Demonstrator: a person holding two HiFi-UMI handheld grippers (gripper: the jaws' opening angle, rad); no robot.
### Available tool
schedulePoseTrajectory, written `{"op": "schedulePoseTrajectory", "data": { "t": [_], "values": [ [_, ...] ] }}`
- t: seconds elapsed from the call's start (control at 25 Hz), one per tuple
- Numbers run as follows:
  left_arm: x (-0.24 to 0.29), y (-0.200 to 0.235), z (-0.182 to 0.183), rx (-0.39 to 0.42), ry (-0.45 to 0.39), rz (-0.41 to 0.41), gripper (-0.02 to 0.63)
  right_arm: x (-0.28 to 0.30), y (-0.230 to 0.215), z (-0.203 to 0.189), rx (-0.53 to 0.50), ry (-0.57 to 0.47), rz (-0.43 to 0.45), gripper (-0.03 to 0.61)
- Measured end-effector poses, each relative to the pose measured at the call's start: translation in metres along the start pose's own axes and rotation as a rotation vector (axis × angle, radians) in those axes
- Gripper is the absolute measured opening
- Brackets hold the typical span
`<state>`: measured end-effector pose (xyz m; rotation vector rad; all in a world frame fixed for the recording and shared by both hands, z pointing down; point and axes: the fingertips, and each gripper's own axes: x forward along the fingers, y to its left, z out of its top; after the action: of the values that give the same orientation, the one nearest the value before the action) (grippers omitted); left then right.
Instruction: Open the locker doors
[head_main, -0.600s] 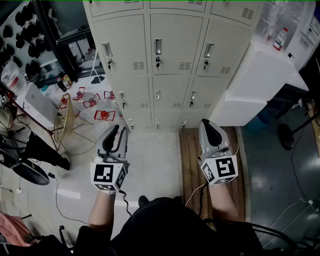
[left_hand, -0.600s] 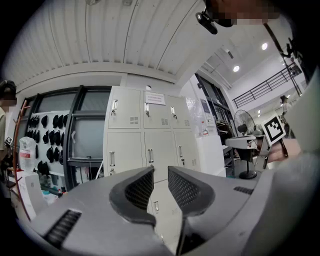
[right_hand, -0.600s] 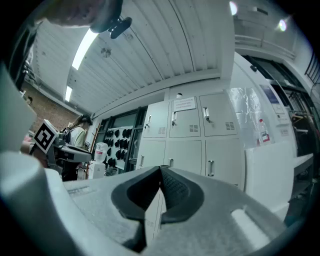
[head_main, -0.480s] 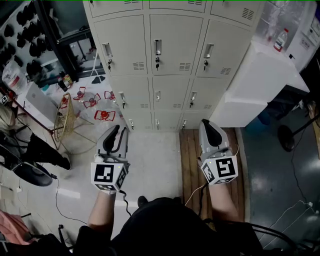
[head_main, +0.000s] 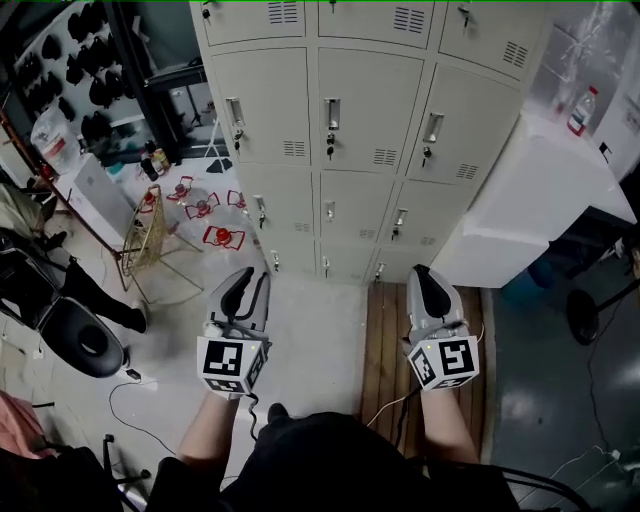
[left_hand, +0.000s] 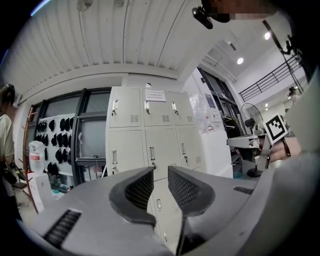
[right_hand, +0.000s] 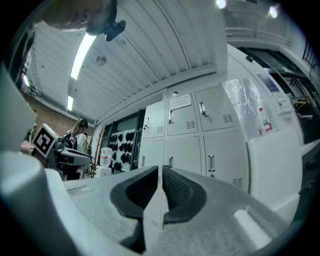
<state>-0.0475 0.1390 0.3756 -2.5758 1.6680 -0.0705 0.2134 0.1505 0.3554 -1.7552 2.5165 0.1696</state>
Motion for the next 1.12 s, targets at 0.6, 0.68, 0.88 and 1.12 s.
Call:
{"op": "schedulePoseTrajectory", "data": {
  "t": [0.6,0.68,0.88,1.12],
  "values": [
    [0.002,0.063,-0.040,-0.148,0.057,0.119,0.253,0.078,0.018,-0.029,0.040,0.034,0.151,0.176],
    [0.013,0.080,-0.045,-0.159,0.054,0.101,0.253,0.097,0.023,-0.031,0.039,0.042,0.138,0.175],
    [0.045,0.143,-0.064,-0.147,0.069,0.077,0.253,0.153,0.038,-0.031,0.023,0.040,0.079,0.170],
    [0.077,0.211,-0.088,-0.145,0.087,0.014,0.253,0.222,0.045,-0.036,0.001,0.048,-0.019,0.166]
  ]
}}
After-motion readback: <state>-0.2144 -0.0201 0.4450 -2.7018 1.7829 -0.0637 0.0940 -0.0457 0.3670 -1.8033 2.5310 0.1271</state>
